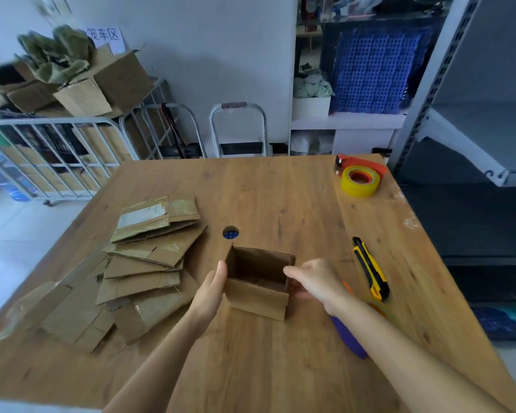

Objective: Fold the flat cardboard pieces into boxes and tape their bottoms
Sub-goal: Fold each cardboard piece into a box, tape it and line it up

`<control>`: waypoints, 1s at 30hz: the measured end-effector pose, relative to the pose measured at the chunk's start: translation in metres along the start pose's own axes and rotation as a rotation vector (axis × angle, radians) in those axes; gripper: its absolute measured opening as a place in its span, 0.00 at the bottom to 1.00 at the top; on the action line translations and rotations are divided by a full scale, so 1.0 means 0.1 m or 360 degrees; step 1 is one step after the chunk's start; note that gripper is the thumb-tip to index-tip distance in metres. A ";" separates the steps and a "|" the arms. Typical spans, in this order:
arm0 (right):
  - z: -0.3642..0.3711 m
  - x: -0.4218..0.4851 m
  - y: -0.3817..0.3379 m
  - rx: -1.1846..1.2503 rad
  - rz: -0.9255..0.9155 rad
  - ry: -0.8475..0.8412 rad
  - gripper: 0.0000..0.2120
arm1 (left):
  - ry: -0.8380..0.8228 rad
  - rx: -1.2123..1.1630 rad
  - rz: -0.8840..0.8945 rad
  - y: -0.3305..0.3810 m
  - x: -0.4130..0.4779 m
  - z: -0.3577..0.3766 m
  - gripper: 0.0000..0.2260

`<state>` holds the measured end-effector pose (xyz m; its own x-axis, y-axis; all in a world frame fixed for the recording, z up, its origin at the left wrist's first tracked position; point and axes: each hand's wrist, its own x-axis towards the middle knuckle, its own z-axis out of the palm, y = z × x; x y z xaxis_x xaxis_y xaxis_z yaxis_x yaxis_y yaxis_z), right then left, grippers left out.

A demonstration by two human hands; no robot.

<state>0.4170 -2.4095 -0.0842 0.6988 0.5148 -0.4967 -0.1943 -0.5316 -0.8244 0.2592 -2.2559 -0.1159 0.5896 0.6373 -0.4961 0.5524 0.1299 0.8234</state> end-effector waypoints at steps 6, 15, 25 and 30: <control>-0.06 0.03 0.05 0.0004 -0.0035 -0.0047 0.06 | 0.0421 0.0141 0.0145 0.20 0.01 0.14 0.07; -0.07 0.18 0.01 0.0511 0.0200 -0.0199 0.08 | 0.0153 0.0201 0.0280 0.46 0.30 -0.10 0.12; 0.29 1.03 -0.82 0.0911 0.0237 0.0059 0.09 | 0.0391 0.0903 0.0548 1.14 1.21 -0.76 0.21; 0.63 1.62 -1.24 0.1114 0.0371 0.0106 0.10 | 0.0346 0.1176 0.0551 1.09 1.70 -1.27 0.22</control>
<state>0.5103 -2.2180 -0.0797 0.6217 0.3872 -0.6809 -0.7208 -0.0573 -0.6908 0.3449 -2.0373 -0.0753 0.7118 0.6916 -0.1225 0.6494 -0.5816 0.4899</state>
